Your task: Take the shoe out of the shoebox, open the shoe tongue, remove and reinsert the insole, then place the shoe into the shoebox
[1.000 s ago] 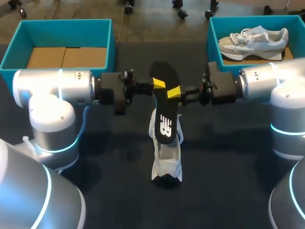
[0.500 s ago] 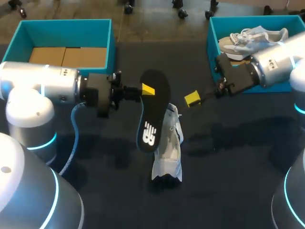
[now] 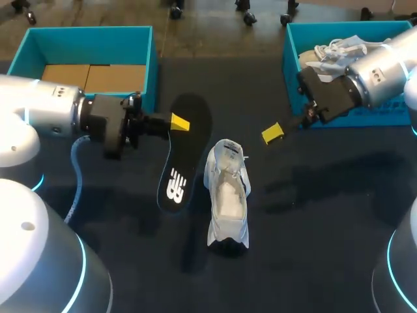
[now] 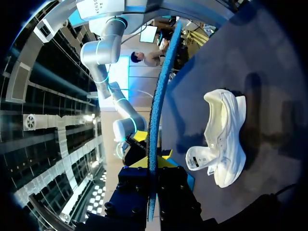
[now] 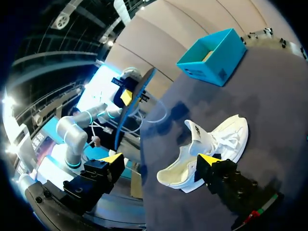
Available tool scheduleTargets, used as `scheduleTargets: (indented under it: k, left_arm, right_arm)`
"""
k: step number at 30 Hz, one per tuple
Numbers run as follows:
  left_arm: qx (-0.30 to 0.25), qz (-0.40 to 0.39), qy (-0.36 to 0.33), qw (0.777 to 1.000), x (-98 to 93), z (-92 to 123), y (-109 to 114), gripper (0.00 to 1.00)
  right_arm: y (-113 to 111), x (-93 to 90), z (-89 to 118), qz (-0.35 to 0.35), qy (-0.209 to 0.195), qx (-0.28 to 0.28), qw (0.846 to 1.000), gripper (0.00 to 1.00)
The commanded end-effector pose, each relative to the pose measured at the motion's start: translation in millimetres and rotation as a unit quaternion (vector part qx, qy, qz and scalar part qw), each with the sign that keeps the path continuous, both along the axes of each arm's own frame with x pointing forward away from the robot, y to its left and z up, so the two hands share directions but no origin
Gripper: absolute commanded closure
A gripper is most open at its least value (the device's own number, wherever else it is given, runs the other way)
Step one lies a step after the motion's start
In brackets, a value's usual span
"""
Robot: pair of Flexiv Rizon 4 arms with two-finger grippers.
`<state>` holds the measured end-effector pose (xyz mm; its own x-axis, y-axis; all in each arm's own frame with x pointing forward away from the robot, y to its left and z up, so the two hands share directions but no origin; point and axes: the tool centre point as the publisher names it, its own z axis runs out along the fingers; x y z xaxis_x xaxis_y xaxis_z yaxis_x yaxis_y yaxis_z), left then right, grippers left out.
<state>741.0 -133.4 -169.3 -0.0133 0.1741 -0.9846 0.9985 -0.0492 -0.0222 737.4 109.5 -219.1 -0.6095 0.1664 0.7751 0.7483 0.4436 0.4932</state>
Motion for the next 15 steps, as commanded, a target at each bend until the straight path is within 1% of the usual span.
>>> scheduleTargets:
  k: [1,2,6,7,8,9,10,15]
  left_arm:
    - [0.009,-0.012,0.007,1.000,-7.0,5.2,-9.9,1.00]
    - [0.014,-0.019,0.013,1.000,-10.3,7.0,-14.2,1.00]
    - [0.011,-0.057,0.070,0.996,-28.8,15.3,-20.7,1.00]
    - [0.008,-0.066,0.098,0.993,-33.0,17.6,-20.9,1.00]
    - [0.006,-0.076,0.115,0.990,-37.3,20.3,-21.0,1.00]
    - [0.020,-0.082,0.108,0.991,-40.7,22.8,-20.1,1.00]
    - [0.051,-0.074,0.077,0.993,-42.8,25.7,-18.6,1.00]
    - [0.051,-0.074,0.077,0.993,-42.8,25.7,-18.6,1.00]
  right_arm:
    - [1.3,-2.8,4.7,0.010,-0.044,-0.050,0.998,0.00]
    - [1.0,-7.3,7.4,0.022,-0.082,-0.072,0.994,0.00]
    - [-2.1,-21.2,5.4,0.058,-0.171,-0.140,0.974,0.00]
    - [-1.3,-24.9,4.0,0.069,-0.202,-0.152,0.965,0.00]
    - [0.1,-30.0,1.2,0.097,-0.238,-0.165,0.952,0.00]
    - [1.8,-34.9,-3.4,0.116,-0.252,-0.184,0.943,0.00]
    - [1.9,-39.2,-9.2,0.120,-0.246,-0.194,0.942,0.00]
    - [1.9,-39.2,-9.2,0.120,-0.246,-0.194,0.942,0.00]
